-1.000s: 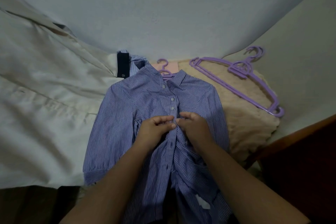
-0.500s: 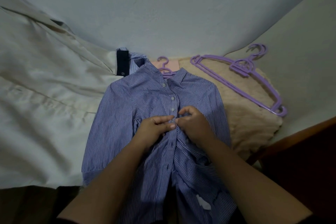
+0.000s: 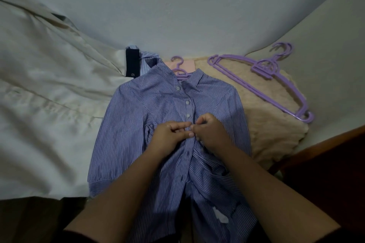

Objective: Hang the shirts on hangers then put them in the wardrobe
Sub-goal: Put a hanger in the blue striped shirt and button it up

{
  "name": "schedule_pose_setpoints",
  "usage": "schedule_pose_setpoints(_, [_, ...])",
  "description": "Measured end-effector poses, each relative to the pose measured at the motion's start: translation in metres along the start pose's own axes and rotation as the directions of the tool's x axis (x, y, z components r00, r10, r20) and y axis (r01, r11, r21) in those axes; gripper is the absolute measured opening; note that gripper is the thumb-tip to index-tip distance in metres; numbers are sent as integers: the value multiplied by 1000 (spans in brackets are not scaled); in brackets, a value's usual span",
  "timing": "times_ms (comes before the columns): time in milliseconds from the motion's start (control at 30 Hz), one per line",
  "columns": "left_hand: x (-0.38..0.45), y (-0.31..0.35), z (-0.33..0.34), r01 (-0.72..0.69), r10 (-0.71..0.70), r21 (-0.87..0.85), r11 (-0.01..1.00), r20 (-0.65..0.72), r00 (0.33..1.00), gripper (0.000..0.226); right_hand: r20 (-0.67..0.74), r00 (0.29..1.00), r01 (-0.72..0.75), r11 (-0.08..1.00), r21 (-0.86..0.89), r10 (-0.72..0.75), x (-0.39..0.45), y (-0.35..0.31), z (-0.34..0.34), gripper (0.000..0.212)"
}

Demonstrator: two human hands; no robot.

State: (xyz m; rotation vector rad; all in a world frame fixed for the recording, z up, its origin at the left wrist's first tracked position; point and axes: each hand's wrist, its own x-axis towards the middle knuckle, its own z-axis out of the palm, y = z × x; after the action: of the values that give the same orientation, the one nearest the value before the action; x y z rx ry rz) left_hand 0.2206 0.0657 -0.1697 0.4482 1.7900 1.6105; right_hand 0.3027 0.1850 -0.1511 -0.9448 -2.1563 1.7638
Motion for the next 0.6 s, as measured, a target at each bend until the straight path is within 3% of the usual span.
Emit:
schedule_pose_setpoints(200, [1,-2,-8,123,-111,-92,988,125,986,24,105,994,6,996,94,-16,-4,3,-3,6])
schedule_pose_setpoints(400, [3,-3,-8,170,-145,-150,974,163,976,21,117,993,16,994,107,-29,-3,6,-4,16])
schedule_pose_setpoints(500, [10,4,-7,149,-122,-187,971,148,981,23,83,995,54,995,86,-61,3,-3,-5,23])
schedule_pose_setpoints(600, [24,20,-9,34,-17,-109,993,150,989,36,55,996,61,990,125,-69,16,-21,-6,24])
